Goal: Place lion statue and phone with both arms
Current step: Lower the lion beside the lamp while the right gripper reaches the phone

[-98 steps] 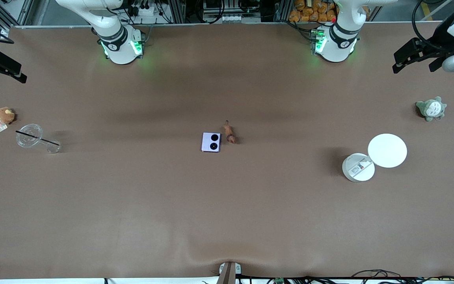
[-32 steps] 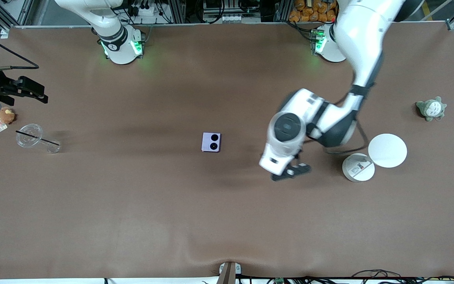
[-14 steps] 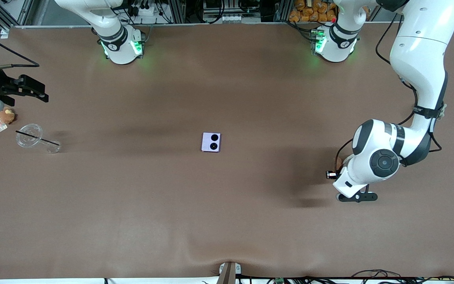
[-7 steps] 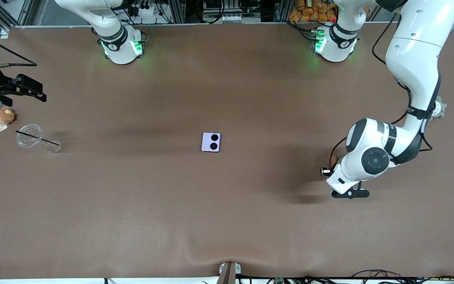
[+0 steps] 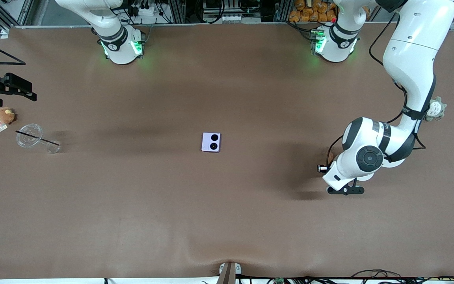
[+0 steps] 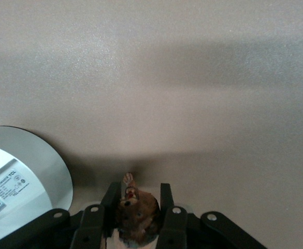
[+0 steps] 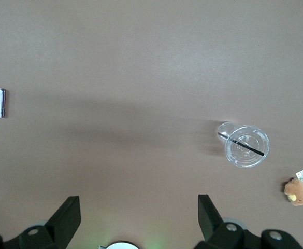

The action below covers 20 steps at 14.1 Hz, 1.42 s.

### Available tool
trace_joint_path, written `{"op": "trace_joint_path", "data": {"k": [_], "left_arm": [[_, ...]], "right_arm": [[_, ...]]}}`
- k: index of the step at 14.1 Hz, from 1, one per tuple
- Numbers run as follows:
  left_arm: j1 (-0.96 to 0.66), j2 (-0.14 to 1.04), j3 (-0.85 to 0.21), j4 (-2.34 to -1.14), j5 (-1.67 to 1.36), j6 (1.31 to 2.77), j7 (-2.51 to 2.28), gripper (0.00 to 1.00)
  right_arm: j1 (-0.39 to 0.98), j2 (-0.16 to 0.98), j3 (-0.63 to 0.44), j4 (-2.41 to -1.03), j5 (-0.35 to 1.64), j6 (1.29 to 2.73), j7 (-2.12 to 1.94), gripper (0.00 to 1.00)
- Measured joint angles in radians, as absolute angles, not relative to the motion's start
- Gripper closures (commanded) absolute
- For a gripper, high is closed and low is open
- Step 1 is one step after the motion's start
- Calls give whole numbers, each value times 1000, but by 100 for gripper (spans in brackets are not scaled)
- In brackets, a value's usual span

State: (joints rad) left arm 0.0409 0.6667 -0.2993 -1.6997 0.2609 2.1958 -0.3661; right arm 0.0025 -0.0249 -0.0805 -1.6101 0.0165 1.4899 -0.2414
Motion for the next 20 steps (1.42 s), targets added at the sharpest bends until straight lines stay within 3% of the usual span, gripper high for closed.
{"op": "trace_joint_path", "data": {"k": [1, 3, 11, 13, 20], "left_arm": [[41, 667, -299, -1700, 261, 2197, -366, 55], [41, 667, -299, -1700, 261, 2197, -366, 1], [44, 641, -301, -1699, 261, 2182, -386, 0], [40, 613, -306, -1698, 261, 2146, -394, 0], [0, 534, -313, -1695, 261, 2055, -440, 0]], "right_arm": [[2, -25, -81, -1610, 16, 1490, -250, 0], [-5, -25, -81, -1610, 16, 1490, -256, 0], [-13, -2, -72, -1619, 26, 1477, -265, 0], [58, 43, -60, -1620, 46, 1499, -181, 0], [333, 315, -47, -1620, 182, 1780, 179, 0]]}}
